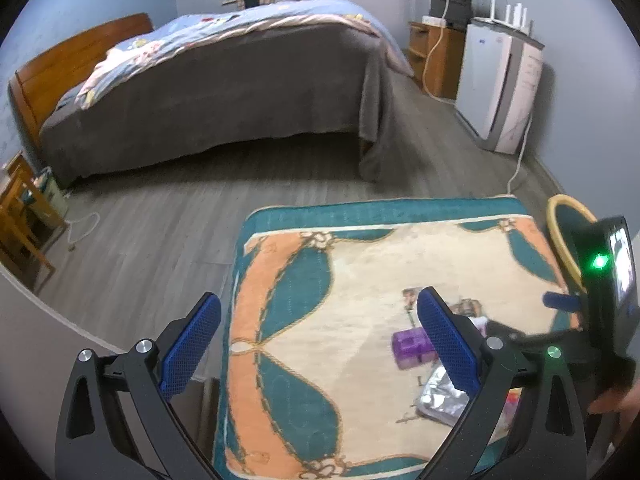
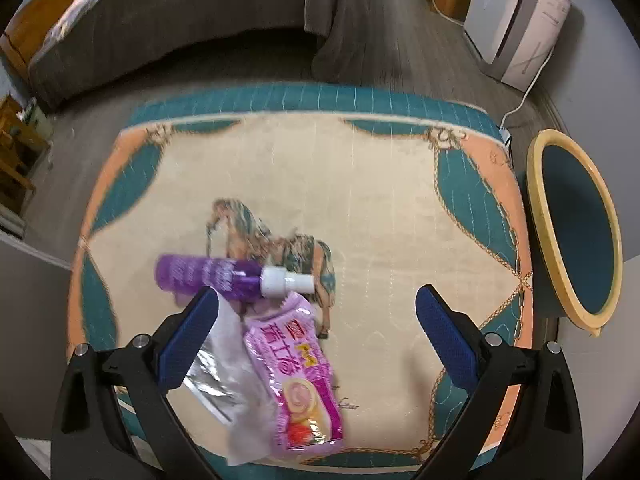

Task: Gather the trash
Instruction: 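Move both tools back over the stool, then grasp the pink snack wrapper with the right gripper while the left grasps the white tissue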

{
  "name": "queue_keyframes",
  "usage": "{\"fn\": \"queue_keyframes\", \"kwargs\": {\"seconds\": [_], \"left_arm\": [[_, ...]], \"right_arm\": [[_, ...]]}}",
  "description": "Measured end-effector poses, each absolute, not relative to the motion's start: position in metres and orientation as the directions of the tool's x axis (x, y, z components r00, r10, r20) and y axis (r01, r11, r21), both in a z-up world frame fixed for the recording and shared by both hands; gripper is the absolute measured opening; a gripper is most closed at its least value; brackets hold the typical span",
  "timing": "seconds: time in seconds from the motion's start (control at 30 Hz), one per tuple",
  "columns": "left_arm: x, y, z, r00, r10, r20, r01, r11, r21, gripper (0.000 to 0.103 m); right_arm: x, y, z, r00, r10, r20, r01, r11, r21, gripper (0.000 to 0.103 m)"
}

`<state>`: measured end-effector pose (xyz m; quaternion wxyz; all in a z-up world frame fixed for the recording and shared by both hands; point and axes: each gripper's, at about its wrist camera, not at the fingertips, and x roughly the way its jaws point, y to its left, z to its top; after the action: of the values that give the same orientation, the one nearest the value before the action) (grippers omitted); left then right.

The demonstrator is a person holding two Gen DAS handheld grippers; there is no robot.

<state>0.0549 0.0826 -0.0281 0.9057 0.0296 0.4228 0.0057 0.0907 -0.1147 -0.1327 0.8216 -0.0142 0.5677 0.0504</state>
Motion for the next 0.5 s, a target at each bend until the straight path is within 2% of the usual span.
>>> {"fn": "queue_keyframes", "kwargs": {"seconds": [0.1,0.13,0.17,0.3,0.33,0.37,0.43,0.5], "left_arm": [[0.062,0.086,-0.03,0.627,0.037,-0.778,-0.004,0.999,0.045,0.097],[0.064,0.087,-0.03,0.624,0.032,-0.781,-0.007,0.999,0.035,0.097],[0.066,0.087,-0.029,0.623,0.024,-0.782,-0.009,1.0,0.024,0.097],[0.07,0.08,-0.029,0.623,-0.008,-0.782,0.007,1.0,-0.004,0.097],[0.071,0.075,-0.029,0.621,-0.01,-0.784,0.02,1.0,0.002,0.097],[0.071,0.072,-0.03,0.619,-0.01,-0.785,0.028,1.0,0.009,0.097],[0.071,0.065,-0.032,0.617,-0.007,-0.787,0.049,0.998,0.029,0.097],[0.07,0.058,-0.035,0.613,-0.008,-0.79,0.068,0.997,0.043,0.097]], "right_arm": [[0.091,-0.121,-0.145,0.319,0.053,-0.946,-0.089,0.996,0.026,0.096],[0.091,-0.123,-0.15,0.302,0.057,-0.952,-0.088,0.996,0.032,0.089],[0.091,-0.124,-0.156,0.275,0.064,-0.959,-0.087,0.995,0.042,0.077],[0.089,-0.126,-0.172,0.196,0.096,-0.976,-0.098,0.992,0.077,0.058],[0.089,-0.125,-0.176,0.179,0.109,-0.978,-0.101,0.991,0.092,0.046],[0.088,-0.126,-0.179,0.161,0.133,-0.978,-0.101,0.988,0.118,0.024],[0.088,-0.129,-0.181,0.132,0.193,-0.972,-0.086,0.979,0.183,0.0],[0.086,-0.134,-0.172,0.151,0.214,-0.965,-0.078,0.976,0.205,0.0]]}}
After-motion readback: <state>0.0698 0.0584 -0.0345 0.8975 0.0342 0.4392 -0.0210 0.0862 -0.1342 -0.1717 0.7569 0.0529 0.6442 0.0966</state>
